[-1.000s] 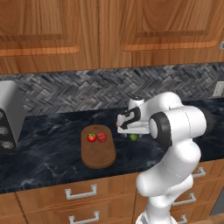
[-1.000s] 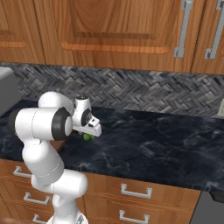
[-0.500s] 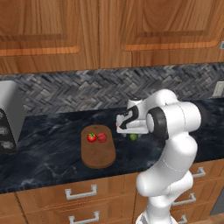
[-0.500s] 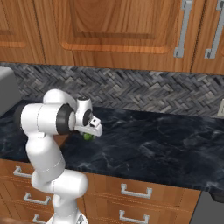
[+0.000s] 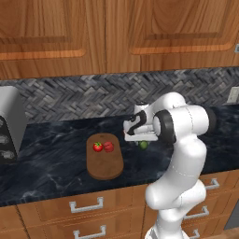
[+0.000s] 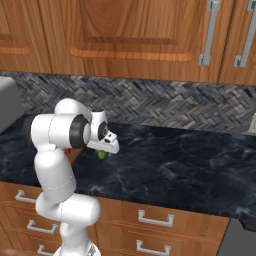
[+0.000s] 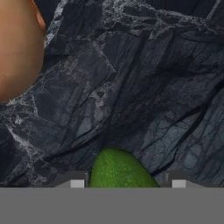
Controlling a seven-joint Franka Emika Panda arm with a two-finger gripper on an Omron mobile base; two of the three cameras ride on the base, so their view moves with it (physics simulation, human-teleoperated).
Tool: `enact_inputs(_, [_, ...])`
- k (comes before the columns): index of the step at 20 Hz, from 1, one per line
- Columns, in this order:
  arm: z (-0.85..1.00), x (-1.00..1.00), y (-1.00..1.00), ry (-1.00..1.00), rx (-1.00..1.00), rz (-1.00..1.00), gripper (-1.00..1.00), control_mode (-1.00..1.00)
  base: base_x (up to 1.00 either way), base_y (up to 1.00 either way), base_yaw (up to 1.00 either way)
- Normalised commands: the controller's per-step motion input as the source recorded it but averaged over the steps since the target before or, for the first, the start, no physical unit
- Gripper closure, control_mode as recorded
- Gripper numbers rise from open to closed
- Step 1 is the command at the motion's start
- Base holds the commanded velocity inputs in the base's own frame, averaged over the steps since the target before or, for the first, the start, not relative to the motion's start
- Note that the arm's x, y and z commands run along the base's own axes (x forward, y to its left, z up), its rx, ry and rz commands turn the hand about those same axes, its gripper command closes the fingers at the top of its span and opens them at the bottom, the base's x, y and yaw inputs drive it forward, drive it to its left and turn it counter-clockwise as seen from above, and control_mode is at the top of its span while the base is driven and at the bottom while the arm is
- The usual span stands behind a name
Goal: Place the avocado, onion, tomato, and bell pepper on the cutting board.
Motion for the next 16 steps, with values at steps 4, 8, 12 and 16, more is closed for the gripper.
enact_inputs(4, [0.04,0.0,0.0,0.0,-0.01,0.0,1.0,-1.0,0.0,0.0,0.0])
enact_inputs(8, [0.48,-0.16,0.0,-0.04,0.0,0.0,1.0,-1.0,0.0,0.0,0.0])
enact_inputs(12, [0.49,-0.44,0.03,-0.07,0.0,-0.01,1.0,-1.0,0.0,0.0,0.0])
enact_inputs(16, [0.48,-0.49,0.21,-0.02,0.0,-0.04,1.0,-1.0,0.0,0.0,0.0])
